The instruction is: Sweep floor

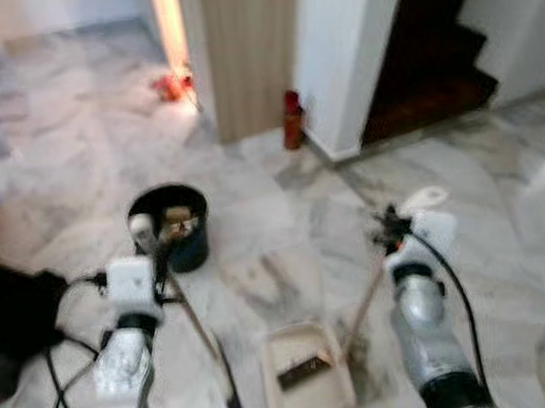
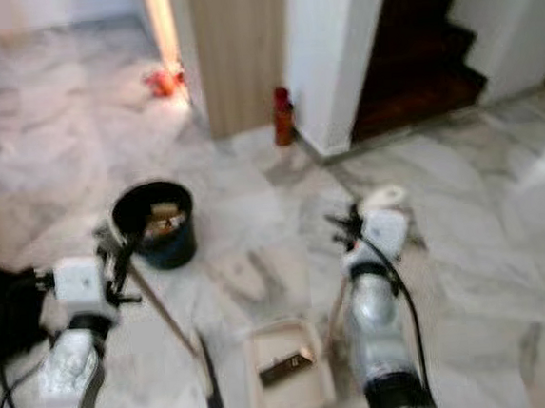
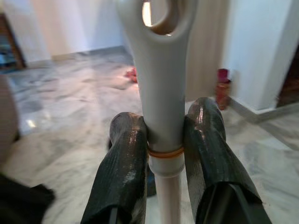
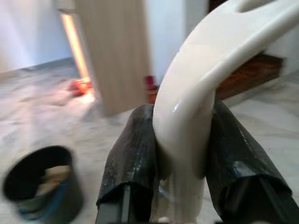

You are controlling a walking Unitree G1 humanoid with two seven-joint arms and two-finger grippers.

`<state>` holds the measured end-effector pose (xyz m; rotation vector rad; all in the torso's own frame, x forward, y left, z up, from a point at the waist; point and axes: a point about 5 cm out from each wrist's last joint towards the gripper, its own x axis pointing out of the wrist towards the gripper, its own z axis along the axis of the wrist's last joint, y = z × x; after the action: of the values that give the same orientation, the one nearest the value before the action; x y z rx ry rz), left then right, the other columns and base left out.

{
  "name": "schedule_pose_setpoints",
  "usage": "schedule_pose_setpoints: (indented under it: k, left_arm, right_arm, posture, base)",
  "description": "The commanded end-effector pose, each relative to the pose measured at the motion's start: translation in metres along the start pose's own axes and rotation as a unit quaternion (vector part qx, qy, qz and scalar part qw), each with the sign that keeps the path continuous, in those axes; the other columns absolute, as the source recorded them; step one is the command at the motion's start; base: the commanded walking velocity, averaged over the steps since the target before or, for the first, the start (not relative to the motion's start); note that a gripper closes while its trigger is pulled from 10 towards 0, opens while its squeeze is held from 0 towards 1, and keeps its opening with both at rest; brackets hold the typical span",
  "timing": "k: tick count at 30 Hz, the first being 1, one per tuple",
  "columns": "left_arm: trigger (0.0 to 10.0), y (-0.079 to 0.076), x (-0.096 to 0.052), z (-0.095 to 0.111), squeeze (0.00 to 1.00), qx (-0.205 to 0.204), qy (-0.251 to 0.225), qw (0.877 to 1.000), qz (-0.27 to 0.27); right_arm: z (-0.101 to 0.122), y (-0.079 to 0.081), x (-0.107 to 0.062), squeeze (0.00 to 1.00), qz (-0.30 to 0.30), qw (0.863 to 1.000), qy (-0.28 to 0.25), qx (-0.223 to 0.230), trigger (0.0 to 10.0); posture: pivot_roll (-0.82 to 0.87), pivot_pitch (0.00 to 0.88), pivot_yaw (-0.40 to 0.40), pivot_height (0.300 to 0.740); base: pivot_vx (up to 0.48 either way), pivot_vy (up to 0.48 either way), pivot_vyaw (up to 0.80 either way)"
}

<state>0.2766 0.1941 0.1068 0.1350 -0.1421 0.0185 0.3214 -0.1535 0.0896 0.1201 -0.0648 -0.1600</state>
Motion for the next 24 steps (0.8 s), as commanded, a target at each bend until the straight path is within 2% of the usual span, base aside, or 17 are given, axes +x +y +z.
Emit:
schedule_pose_setpoints:
  k: [1, 16, 21, 24]
  left_arm:
    - [10.0, -0.0033, 0.0026, 0.0088, 0.0, 0.004, -0.02, 1.0, -0.006]
    - [10.0, -0.0001, -0.0014, 0.0078, 0.0, 0.009, -0.013, 1.0, -0.005]
    - [10.0, 0.0005, -0.0018, 0.0071, 0.0, 0.01, -0.01, 1.0, -0.002]
    - [10.0, 0.0003, -0.0008, 0.0103, 0.0, -0.006, -0.02, 1.0, 0.0]
  right_arm:
    - [0.0069, -0.0028, 0.002, 0.0, -0.009, 1.0, -0.015, 0.017, 10.0]
    - [0.0041, 0.0017, 0.0013, 0.0, -0.001, 1.0, -0.008, 0.021, 10.0]
    - [0.0018, 0.0023, 0.0014, 0.0, -0.003, 0.999, 0.002, 0.039, 10.0]
    - [0.001, 0.0017, 0.0016, 0.0, -0.005, 0.999, 0.005, 0.045, 10.0]
  posture:
    - [0.16, 0.06, -0.021, 0.74]
    - [0.16, 0.037, -0.012, 0.74]
    - [0.17, 0.032, -0.013, 0.74]
    - [0.16, 0.031, -0.014, 0.74]
  base:
    - [0.0, 0.0, 0.0]
    - [0.0, 0.0, 0.0]
    - [0.0, 0.0, 0.0]
    - [0.0, 0.0, 0.0]
